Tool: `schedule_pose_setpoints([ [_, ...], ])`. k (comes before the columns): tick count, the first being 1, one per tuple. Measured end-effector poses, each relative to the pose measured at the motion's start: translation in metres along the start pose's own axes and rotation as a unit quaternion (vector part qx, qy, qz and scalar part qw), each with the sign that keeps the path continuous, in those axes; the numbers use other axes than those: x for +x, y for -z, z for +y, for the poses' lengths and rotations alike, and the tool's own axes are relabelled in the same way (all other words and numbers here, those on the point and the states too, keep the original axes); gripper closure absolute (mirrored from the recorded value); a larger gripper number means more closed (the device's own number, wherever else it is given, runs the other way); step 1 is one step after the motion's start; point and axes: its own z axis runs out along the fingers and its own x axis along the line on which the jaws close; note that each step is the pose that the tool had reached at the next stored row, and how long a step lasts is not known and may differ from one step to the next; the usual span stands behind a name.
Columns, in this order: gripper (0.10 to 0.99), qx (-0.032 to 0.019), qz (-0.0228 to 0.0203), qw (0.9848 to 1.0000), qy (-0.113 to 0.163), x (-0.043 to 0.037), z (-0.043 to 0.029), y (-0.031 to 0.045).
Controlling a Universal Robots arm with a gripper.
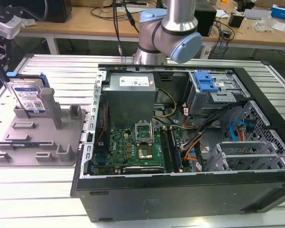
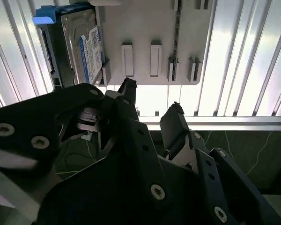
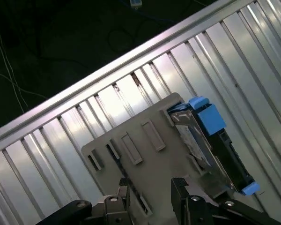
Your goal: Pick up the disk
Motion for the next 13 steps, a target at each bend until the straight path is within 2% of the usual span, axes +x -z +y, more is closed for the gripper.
schedule_pose_setpoints([
  [2, 0.604, 0.0000, 0.0009, 0.9998, 0.021, -0.0001, -0.0002, 0.0001],
  [4, 0.604, 0.0000, 0.0020, 0.9987, 0.051, -0.0001, -0.0004, 0.0000],
  [5, 0.604, 0.0000, 0.0027, 0.9978, 0.067, -0.0001, -0.0004, -0.0001],
  [6, 0.604, 0.0001, 0.0035, 0.9962, 0.087, -0.0003, -0.0005, -0.0001],
  [9, 0.604, 0.0001, 0.0045, 0.9934, 0.115, -0.0006, -0.0010, -0.0003],
  [11, 0.604, 0.0001, 0.0055, 0.9902, 0.140, -0.0015, -0.0027, -0.0005],
  [13, 0.604, 0.0001, 0.0058, 0.9888, 0.149, -0.0021, -0.0038, -0.0007],
])
